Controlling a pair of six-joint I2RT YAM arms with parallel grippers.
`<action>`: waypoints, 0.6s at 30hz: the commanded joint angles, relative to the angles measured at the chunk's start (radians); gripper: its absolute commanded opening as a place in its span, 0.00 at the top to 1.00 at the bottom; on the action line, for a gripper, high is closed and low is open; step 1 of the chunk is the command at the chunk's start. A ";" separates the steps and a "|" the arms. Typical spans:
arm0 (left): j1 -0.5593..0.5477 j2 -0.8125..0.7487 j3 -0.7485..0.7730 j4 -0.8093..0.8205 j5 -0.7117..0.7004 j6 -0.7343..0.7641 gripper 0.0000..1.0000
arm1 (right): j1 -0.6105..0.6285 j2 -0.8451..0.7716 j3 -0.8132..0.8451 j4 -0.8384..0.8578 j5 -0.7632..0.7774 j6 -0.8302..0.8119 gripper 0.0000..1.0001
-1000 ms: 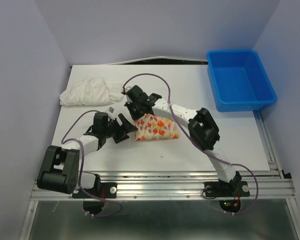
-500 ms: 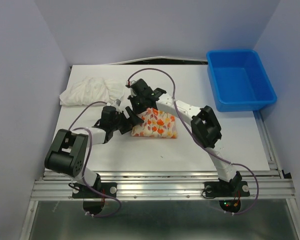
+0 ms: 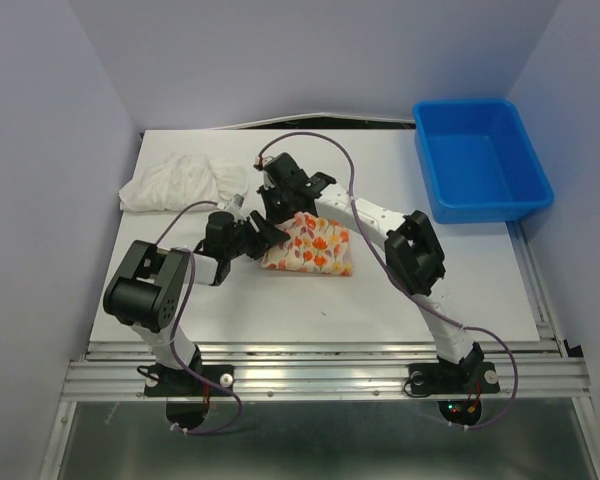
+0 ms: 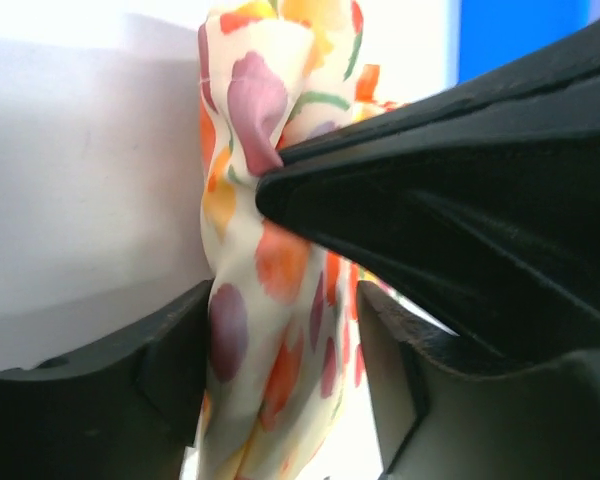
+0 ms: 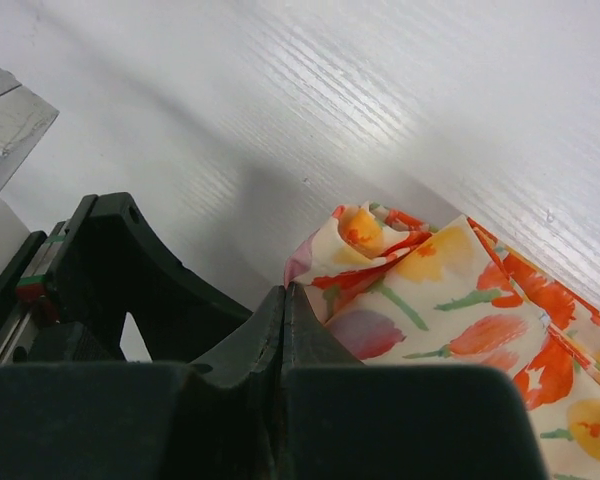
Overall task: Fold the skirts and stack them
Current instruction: Neatly place the folded skirt to the corner
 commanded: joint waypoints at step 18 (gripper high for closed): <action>0.042 0.029 0.544 -0.632 -0.199 0.479 1.00 | -0.172 -0.243 -0.002 0.021 0.082 -0.095 0.00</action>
